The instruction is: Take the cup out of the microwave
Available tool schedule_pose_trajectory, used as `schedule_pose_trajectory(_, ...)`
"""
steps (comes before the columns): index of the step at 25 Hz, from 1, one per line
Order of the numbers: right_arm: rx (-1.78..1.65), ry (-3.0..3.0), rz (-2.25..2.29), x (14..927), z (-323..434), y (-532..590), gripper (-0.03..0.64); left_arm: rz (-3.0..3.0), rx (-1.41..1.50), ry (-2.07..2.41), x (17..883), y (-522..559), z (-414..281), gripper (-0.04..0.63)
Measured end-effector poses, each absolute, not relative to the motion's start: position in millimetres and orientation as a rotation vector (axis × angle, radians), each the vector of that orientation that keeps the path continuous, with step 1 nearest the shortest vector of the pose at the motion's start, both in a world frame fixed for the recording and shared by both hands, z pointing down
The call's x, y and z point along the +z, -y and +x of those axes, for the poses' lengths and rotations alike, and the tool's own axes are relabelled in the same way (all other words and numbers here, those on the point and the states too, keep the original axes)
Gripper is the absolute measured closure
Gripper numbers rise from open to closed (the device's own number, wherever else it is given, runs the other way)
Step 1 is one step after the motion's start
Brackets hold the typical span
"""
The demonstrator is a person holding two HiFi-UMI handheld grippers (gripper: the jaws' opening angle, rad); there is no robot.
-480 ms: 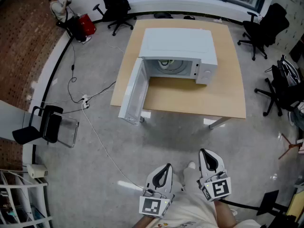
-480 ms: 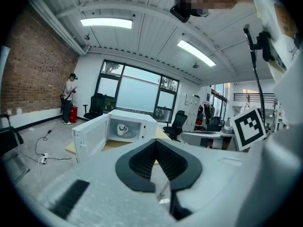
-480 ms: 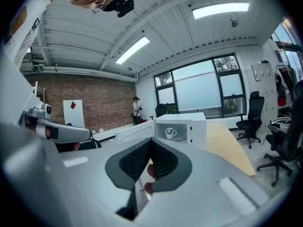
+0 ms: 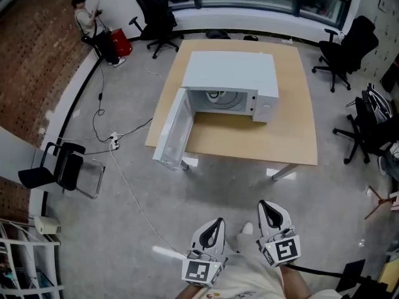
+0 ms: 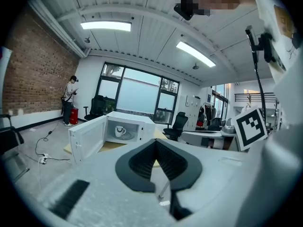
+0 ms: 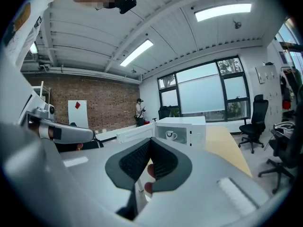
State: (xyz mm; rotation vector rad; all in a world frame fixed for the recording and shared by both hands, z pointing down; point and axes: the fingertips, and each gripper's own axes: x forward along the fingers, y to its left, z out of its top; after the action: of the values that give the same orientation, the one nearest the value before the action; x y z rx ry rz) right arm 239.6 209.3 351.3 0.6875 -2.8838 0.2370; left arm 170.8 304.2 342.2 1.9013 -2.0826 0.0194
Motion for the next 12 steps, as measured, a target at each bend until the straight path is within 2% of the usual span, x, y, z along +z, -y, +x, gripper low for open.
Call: schedule_pose_trajectory(12, 0.268, 2.92, 0.583, 358, 269, -176, 0.611, 1.8, 0.002, 2.167, 345, -278, 196, 0.594)
